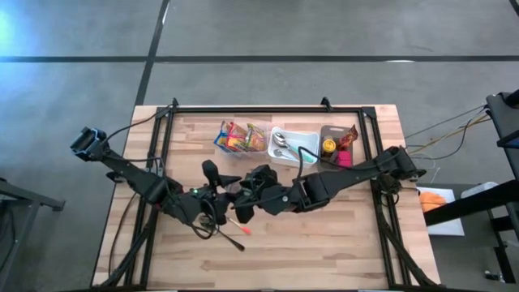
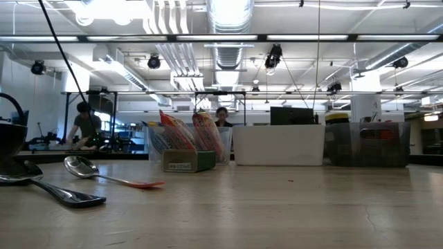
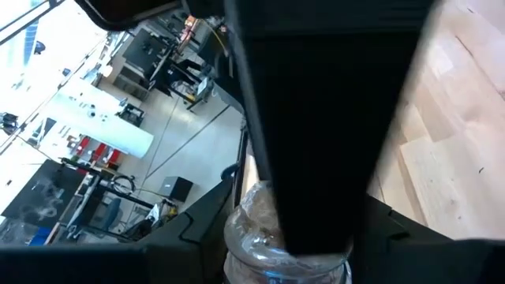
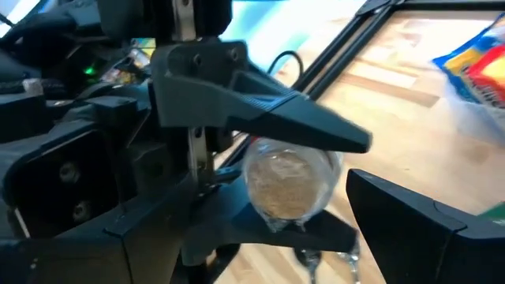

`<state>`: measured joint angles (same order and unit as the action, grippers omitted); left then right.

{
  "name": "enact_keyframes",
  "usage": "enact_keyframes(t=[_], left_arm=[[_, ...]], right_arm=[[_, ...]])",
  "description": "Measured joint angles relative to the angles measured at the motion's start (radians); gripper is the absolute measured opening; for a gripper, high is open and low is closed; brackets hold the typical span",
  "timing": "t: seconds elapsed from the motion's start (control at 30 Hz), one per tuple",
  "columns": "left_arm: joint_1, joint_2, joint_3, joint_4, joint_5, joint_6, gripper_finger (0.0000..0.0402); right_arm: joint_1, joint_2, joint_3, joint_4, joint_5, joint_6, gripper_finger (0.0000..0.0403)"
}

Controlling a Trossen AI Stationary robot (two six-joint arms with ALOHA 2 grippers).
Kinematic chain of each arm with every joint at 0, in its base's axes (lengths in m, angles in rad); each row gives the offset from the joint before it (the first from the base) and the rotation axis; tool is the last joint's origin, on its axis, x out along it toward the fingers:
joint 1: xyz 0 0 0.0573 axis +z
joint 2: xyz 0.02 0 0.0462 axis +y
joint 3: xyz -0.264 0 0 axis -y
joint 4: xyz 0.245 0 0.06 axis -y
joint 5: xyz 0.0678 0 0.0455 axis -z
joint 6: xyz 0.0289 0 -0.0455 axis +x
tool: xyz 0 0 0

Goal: Pick & Place Food Item
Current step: Put the brown seasoning bottle into the black bin

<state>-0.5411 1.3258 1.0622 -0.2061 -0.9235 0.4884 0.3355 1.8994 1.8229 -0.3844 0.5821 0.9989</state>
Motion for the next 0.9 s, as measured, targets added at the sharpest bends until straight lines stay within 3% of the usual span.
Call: enact_keyframes(t=[0.77, 0.9], left_arm=[[0.0, 0.0, 0.0, 0.028, 0.053, 0.032, 0.017], [0.0, 0.0, -0.001, 0.014, 0.053, 0.029, 0.017]], right_arm=[[-0.038, 0.026, 0.0, 0.024, -0.061, -0.007, 0.0329], [-0.038, 0.034, 0.0, 0.026, -0.072, -0.006, 0.0309]])
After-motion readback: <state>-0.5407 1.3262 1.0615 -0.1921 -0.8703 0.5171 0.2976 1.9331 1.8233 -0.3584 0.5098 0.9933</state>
